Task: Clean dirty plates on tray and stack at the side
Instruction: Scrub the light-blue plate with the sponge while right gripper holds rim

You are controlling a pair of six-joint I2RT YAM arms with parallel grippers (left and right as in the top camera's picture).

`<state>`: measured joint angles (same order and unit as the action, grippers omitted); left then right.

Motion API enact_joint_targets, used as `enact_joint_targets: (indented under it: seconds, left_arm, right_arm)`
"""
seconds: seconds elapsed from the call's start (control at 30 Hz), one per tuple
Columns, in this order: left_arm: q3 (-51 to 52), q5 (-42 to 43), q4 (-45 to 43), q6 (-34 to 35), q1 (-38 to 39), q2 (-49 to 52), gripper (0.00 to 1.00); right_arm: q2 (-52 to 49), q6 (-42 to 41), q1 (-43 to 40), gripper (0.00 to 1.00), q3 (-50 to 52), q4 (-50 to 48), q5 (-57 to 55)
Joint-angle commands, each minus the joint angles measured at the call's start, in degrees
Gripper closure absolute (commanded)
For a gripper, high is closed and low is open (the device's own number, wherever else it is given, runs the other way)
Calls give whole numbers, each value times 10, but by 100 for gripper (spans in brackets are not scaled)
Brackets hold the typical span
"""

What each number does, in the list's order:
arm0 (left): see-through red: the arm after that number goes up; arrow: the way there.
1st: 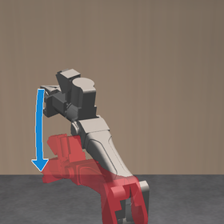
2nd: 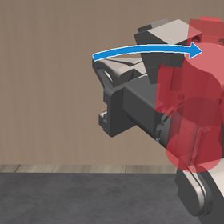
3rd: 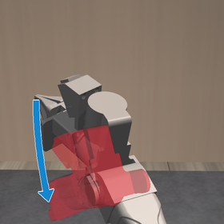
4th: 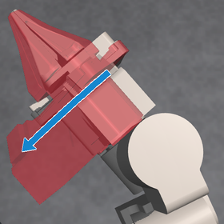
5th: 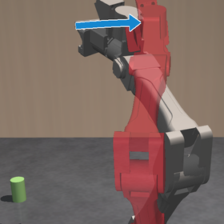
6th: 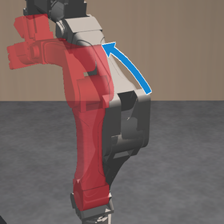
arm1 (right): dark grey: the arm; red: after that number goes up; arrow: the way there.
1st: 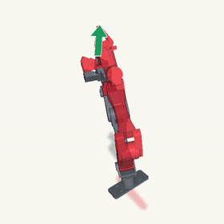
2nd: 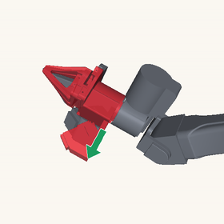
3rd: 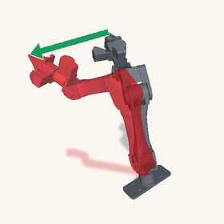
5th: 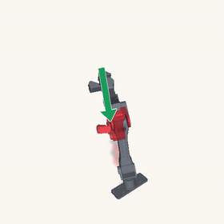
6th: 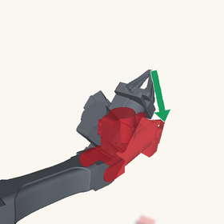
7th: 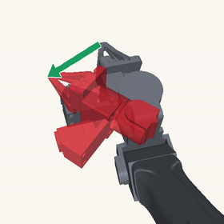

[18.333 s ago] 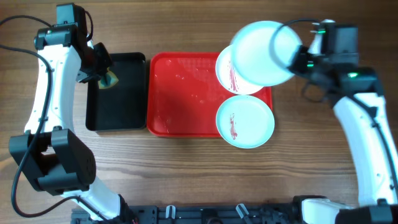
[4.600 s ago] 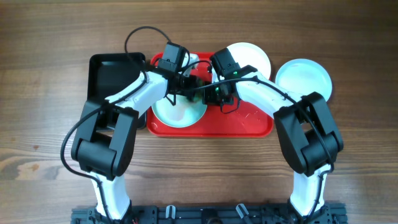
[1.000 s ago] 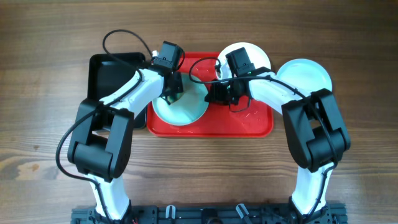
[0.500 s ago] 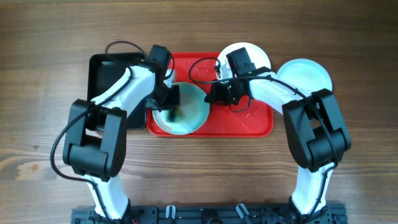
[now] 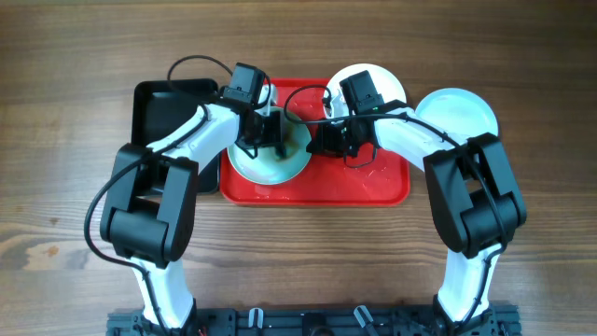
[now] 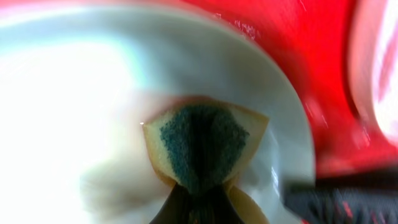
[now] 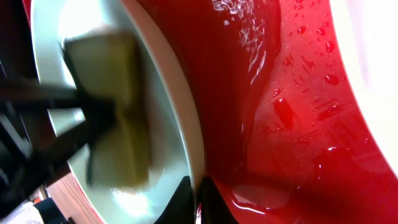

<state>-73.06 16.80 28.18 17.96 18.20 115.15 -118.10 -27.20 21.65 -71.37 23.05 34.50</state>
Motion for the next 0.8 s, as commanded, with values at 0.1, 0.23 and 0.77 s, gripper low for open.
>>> enact_joint_targets:
  seconds: [0.1, 0.23, 0.77]
  left_arm:
    - [3, -311, 50, 125, -11, 9, 96]
    - [3, -353, 127, 184, -11, 9, 96]
    - [3, 198, 257, -191, -10, 9, 96]
  right_arm:
    - [-17, 2, 0, 96, 6, 6, -6]
    - [-17, 3, 0, 96, 6, 6, -6]
    - [-17, 4, 0, 96, 6, 5, -6]
